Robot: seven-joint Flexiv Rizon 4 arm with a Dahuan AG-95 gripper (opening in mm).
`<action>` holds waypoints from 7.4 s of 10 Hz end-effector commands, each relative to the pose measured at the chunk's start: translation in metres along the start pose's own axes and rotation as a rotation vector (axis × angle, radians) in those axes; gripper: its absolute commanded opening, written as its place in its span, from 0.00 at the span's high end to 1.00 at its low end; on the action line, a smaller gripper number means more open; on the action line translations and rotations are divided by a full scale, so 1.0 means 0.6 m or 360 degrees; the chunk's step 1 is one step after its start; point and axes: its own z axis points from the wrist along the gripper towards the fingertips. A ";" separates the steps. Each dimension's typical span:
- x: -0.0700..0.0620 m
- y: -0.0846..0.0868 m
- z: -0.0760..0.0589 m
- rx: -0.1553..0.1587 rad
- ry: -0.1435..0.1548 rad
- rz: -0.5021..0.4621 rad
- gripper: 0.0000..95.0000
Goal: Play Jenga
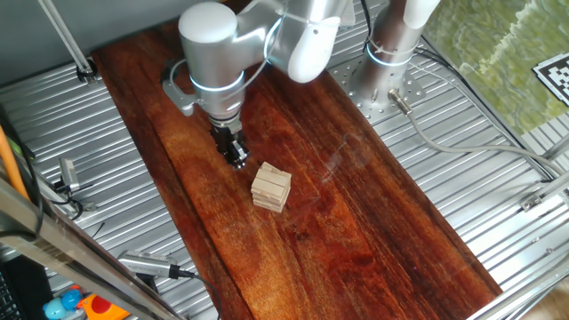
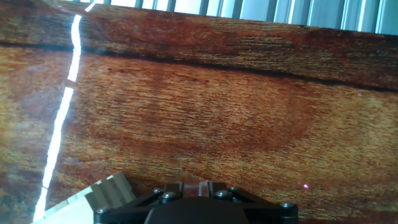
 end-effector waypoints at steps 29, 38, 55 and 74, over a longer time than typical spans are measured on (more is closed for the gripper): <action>-0.003 0.000 0.010 0.0087 0.0174 -0.0374 0.80; -0.003 0.000 0.010 0.0068 0.0193 -0.0430 0.80; -0.001 -0.001 0.006 -0.0343 0.0213 -0.0483 0.80; 0.019 0.015 0.016 -0.0473 0.0247 -0.0512 0.80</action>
